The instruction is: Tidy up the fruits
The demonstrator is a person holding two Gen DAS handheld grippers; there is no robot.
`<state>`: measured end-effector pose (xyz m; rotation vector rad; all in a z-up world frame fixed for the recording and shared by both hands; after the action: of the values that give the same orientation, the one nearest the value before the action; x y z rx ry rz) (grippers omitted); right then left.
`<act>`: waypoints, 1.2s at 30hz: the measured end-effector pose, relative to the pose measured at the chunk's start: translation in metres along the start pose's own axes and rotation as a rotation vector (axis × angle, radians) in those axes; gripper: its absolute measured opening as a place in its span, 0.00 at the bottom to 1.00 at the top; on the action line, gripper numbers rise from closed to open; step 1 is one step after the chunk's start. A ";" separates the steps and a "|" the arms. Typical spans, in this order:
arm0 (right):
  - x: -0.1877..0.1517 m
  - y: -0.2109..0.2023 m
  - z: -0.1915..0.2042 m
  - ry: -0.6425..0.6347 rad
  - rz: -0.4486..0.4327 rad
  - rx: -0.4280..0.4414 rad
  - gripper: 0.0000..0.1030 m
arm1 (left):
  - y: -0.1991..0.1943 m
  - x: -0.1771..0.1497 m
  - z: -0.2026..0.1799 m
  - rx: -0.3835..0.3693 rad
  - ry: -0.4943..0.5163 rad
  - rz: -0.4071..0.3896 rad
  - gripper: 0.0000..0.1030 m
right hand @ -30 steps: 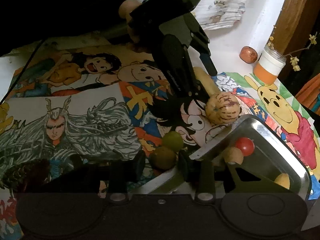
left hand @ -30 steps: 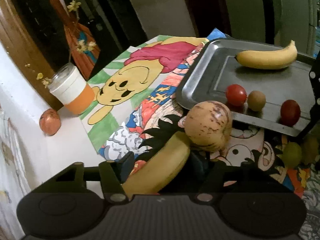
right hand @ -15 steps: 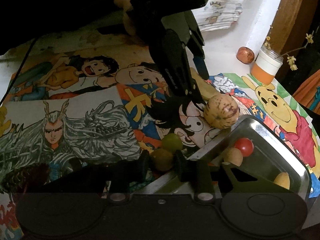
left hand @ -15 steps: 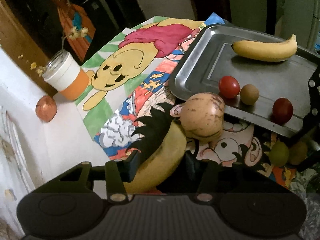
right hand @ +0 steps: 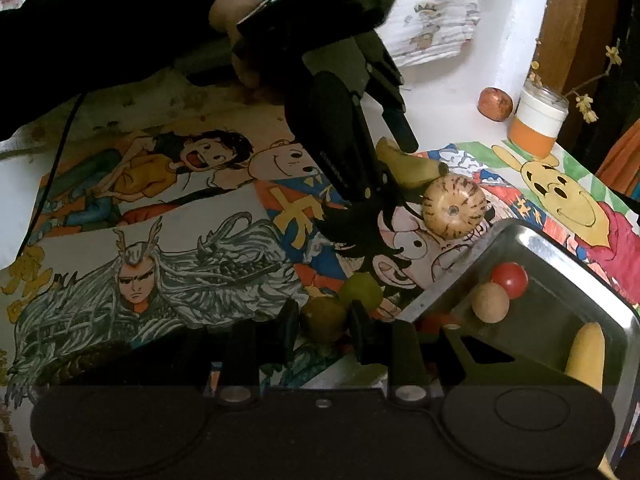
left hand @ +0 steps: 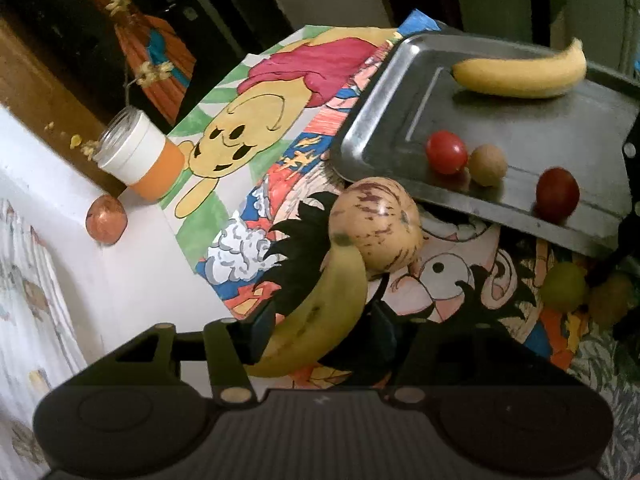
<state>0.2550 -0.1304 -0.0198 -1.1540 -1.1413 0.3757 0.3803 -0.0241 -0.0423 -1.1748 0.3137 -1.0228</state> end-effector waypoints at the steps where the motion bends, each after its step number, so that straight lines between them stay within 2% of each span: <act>1: -0.001 0.000 -0.001 0.004 -0.001 0.000 0.29 | 0.000 0.000 0.002 0.012 -0.014 -0.001 0.48; 5: -0.002 -0.001 -0.002 0.021 -0.010 0.003 0.29 | -0.002 0.001 0.009 0.013 -0.108 -0.013 0.46; 10: -0.003 -0.001 -0.004 0.055 -0.030 0.003 0.29 | -0.014 -0.008 0.010 0.063 -0.221 -0.055 0.40; 15: -0.003 -0.001 -0.004 0.080 -0.041 0.001 0.29 | -0.032 -0.029 0.014 0.067 -0.414 -0.102 0.37; 18: -0.005 -0.001 -0.003 0.092 -0.042 -0.001 0.29 | -0.046 -0.048 0.016 0.066 -0.580 -0.161 0.33; 21: -0.007 -0.001 -0.002 0.100 -0.041 -0.009 0.29 | -0.057 -0.069 0.009 0.042 -0.673 -0.216 0.32; 25: -0.007 -0.001 0.000 0.106 -0.041 -0.023 0.29 | -0.060 -0.092 -0.001 0.024 -0.754 -0.239 0.32; 29: -0.008 -0.001 0.002 0.106 -0.043 -0.038 0.29 | -0.055 -0.108 -0.011 0.007 -0.796 -0.216 0.32; 36: -0.008 -0.001 0.003 0.102 -0.042 -0.046 0.29 | -0.050 -0.112 -0.014 -0.007 -0.797 -0.194 0.33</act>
<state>0.2484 -0.1349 -0.0230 -1.1747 -1.0878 0.2564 0.2856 0.0548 -0.0373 -1.5378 -0.4321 -0.6405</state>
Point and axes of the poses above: each gripper's, at about its wrist camera, not at the fingertips, and y roughly the way its jaws point, z to its left, x to its top, the point moved 5 cm from there along y, roughly the way its jaws point, and after that the axes turned 9 degrees about z, right-handed, at the moved point
